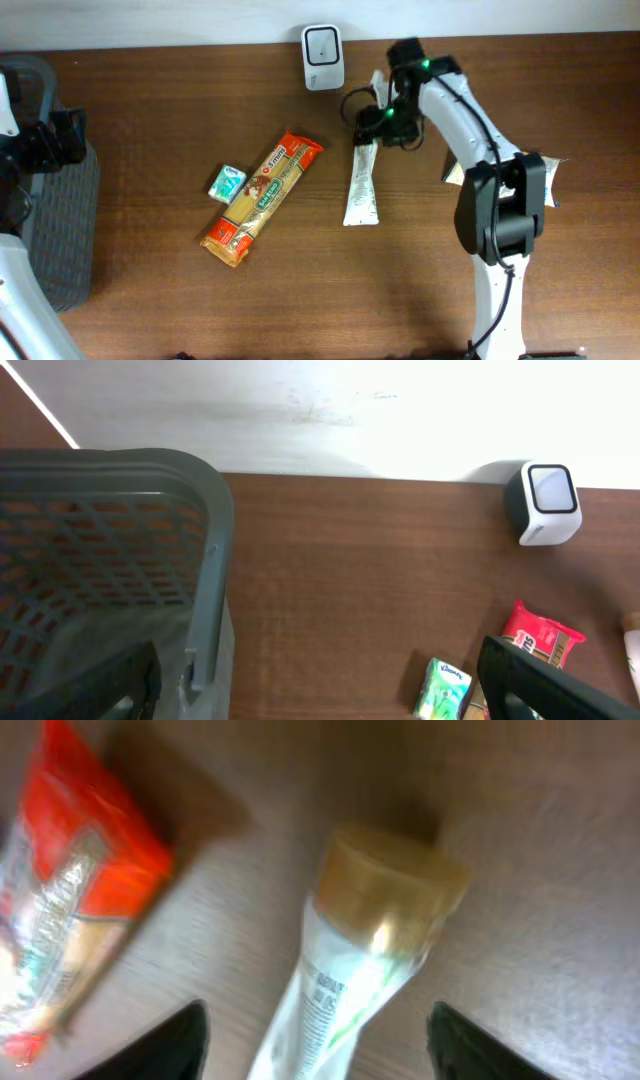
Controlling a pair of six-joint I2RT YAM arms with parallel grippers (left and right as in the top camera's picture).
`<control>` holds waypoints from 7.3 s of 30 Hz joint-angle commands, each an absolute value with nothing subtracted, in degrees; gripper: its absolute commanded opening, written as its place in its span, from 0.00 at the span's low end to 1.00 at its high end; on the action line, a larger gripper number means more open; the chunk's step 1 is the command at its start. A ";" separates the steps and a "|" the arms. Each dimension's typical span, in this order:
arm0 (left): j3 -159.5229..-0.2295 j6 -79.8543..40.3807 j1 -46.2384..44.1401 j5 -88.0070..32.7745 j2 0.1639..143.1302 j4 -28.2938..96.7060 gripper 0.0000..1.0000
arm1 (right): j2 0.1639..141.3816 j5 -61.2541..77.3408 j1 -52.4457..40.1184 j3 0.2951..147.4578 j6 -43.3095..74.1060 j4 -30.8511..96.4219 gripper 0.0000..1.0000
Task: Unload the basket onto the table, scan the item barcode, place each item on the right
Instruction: 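Lift the white tube and reorient it with the right gripper, then hold the white tube barcode over the scanner, then place the white tube on the table right side, release, then reach the right gripper to the orange spaghetti package and grasp it, then lift the spaghetti package and carry it toward the scanner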
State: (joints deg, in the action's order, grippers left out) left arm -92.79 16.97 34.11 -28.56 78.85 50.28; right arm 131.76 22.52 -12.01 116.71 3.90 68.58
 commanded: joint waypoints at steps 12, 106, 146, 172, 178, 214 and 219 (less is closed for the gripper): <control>-93.36 17.67 34.30 -29.15 78.26 50.19 0.99 | 131.26 25.02 -15.38 100.14 4.73 67.31 0.40; -93.36 17.67 34.30 -29.15 78.26 50.19 0.99 | 127.04 -2.35 -7.68 113.99 24.73 77.58 0.04; -93.36 17.67 34.30 -29.15 78.26 50.19 0.99 | 132.62 6.81 -44.07 103.28 32.01 47.59 0.57; -93.36 17.67 34.30 -29.15 78.26 50.19 0.99 | 132.18 13.39 -38.74 95.96 41.12 39.46 0.04; -93.36 17.67 34.30 -29.15 78.26 50.19 0.99 | 118.87 18.46 -29.69 105.93 13.74 60.66 0.04; -93.36 17.67 34.30 -29.15 78.26 50.19 0.99 | 140.79 -22.83 -49.39 115.33 20.01 70.65 0.04; -93.36 17.67 34.30 -29.15 78.26 50.19 0.99 | 134.10 7.60 -44.05 133.14 9.76 80.55 0.04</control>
